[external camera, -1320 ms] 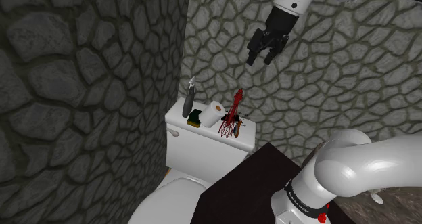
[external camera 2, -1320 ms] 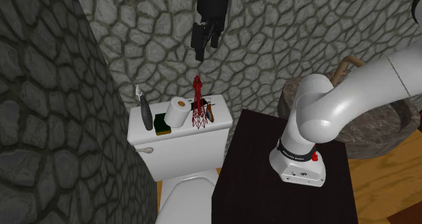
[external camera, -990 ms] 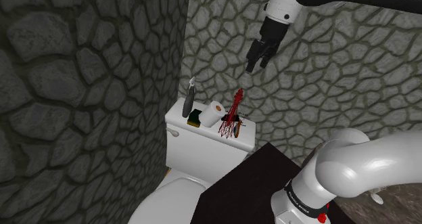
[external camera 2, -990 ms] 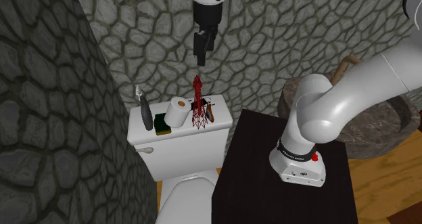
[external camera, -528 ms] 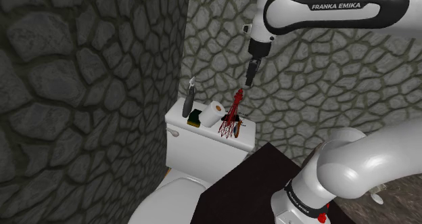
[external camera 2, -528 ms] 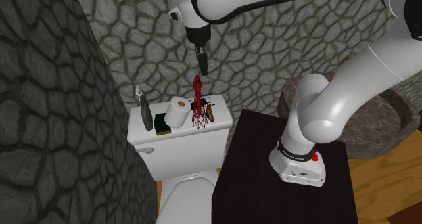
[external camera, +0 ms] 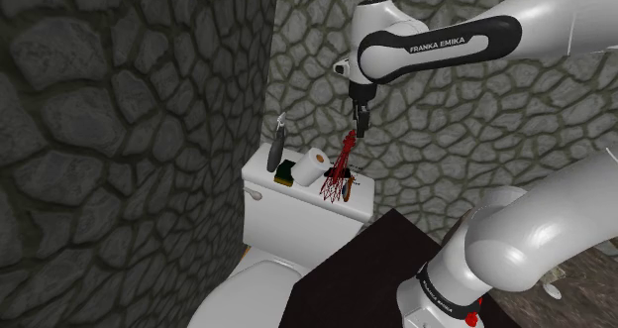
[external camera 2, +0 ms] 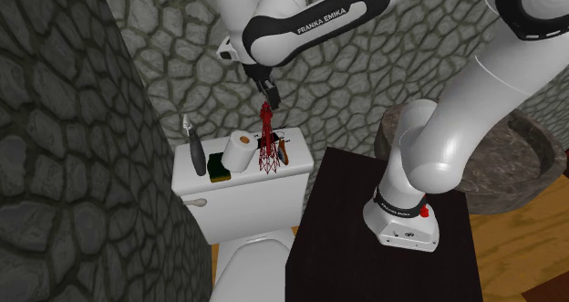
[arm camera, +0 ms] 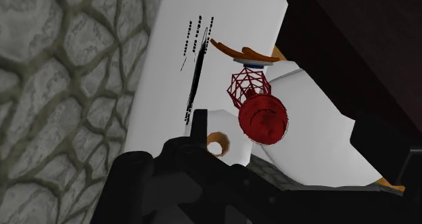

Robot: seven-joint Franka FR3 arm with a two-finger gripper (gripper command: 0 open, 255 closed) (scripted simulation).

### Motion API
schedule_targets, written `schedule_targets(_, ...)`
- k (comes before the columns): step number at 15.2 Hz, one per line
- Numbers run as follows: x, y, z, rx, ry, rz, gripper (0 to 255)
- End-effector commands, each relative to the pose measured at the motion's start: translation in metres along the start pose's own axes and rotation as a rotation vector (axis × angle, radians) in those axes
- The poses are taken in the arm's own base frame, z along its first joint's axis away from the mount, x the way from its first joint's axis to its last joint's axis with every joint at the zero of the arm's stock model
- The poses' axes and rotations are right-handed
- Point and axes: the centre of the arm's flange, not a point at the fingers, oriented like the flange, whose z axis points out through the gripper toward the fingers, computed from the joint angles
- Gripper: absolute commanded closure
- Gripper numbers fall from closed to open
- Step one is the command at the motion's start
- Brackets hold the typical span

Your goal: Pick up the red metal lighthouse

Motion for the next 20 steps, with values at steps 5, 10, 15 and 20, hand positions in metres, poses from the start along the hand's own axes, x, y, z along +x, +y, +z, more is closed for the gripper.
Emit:
schedule_targets(5, 0.010, -0.003, 0.033, -0.003, -0.003, -0.012, 0)
schedule_targets(10, 0.010, -0.003, 0.033, -0.003, -0.003, -0.012, 255)
schedule_targets(15, 0.010, -0.003, 0.033, -0.003, -0.003, -0.012, 255)
schedule_targets(20, 0.006, -0.001, 0.018, -0.003, -0.003, -0.012, 255)
